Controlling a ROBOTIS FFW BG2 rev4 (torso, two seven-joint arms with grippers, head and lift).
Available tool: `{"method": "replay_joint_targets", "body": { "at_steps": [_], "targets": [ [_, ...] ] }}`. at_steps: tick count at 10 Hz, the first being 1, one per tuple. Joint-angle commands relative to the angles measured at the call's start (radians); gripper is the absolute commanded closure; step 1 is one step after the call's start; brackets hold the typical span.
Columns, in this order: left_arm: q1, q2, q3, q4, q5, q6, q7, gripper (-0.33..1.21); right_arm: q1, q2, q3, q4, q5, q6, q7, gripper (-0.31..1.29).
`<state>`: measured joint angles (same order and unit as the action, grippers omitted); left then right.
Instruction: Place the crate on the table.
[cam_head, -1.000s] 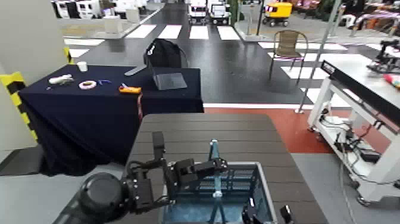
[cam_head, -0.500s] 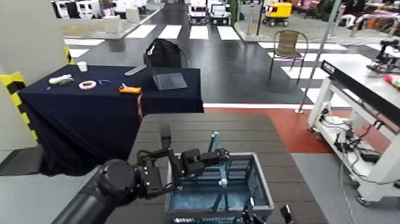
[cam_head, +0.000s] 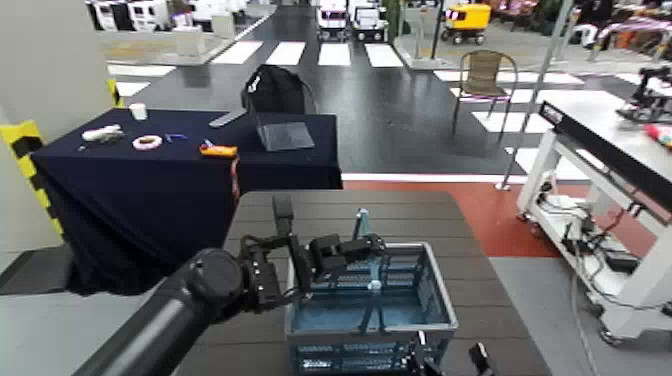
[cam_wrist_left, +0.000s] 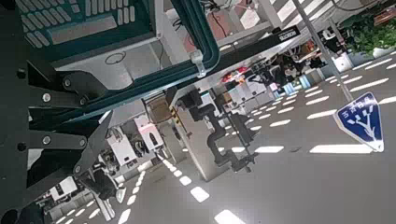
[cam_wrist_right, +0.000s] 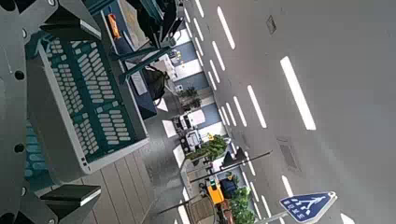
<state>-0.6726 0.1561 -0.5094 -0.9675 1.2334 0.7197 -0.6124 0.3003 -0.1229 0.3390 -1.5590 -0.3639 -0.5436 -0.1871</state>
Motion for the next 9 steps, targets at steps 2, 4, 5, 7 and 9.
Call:
{"method": "replay_joint_targets", "body": {
  "at_steps": [2, 4, 5, 7, 9],
  "targets": [
    [-0.081, -0.036, -0.034, 0.168, -0.026, -0.086, -0.038, 1.2, -0.003, -0.001, 0.005, 0.004, -0.006, -0.004, 0.0, 0.14],
    [-0.131, -0.058, -0.058, 0.251, -0.055, -0.115, -0.096, 1.2, -0.007, -0.001, 0.009, 0.007, -0.007, -0.012, 0.0, 0.14],
    [-0.151, -0.072, -0.058, 0.288, -0.078, -0.12, -0.122, 1.19, -0.009, -0.001, 0.012, 0.01, -0.01, -0.015, 0.0, 0.14],
    [-0.168, -0.087, -0.066, 0.316, -0.107, -0.121, -0.155, 1.19, -0.009, -0.001, 0.014, 0.01, -0.01, -0.018, 0.0, 0.14],
    [-0.167, -0.09, -0.075, 0.323, -0.107, -0.12, -0.155, 1.19, -0.01, 0.0, 0.014, 0.01, -0.012, -0.019, 0.0, 0.14]
  ]
}}
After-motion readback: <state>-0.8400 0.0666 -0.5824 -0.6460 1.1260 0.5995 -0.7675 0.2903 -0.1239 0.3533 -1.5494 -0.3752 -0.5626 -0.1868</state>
